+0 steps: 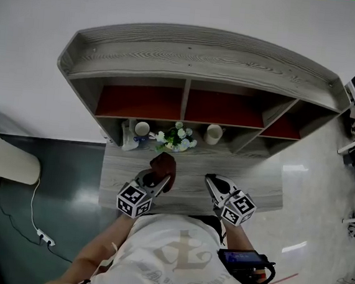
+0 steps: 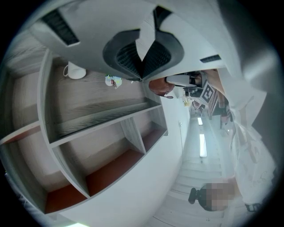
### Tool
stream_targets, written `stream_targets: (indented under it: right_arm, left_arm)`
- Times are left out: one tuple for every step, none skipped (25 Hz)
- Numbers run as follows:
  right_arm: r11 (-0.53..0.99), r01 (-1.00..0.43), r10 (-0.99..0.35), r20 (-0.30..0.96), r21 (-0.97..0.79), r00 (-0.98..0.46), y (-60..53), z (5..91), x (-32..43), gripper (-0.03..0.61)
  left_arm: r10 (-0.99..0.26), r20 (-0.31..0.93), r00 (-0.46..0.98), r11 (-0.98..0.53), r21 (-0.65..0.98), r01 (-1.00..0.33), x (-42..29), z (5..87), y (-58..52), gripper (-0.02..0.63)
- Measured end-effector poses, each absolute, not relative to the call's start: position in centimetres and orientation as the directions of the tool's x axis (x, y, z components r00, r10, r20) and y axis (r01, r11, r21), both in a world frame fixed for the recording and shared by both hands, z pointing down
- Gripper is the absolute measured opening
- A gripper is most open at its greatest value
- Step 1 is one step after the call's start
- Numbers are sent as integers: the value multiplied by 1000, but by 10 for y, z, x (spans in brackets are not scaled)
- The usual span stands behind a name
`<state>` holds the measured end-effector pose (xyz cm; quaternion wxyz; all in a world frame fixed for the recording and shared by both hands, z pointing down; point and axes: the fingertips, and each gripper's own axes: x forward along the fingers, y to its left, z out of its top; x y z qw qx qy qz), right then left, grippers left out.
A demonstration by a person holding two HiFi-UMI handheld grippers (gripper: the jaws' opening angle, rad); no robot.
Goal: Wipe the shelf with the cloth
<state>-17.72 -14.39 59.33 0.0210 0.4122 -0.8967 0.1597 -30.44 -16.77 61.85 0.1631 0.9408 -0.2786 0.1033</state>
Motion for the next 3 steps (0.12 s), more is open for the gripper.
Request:
stream_targets:
  right_arm:
    - [610, -745, -732, 169, -268, -660, -145, 593, -178, 3]
    - [611, -745, -731, 169, -267, -661, -145, 593, -179, 3]
    - [613, -744, -730, 169, -266, -662, -146, 593, -180, 3]
  left_arm:
    - [-489, 286, 824, -792, 250, -557, -305, 619, -167, 101]
    - [-487, 287, 825, -792, 251, -556, -305, 620, -167, 101]
    - [-486, 288, 825, -793, 252, -555, -305, 620, -167, 101]
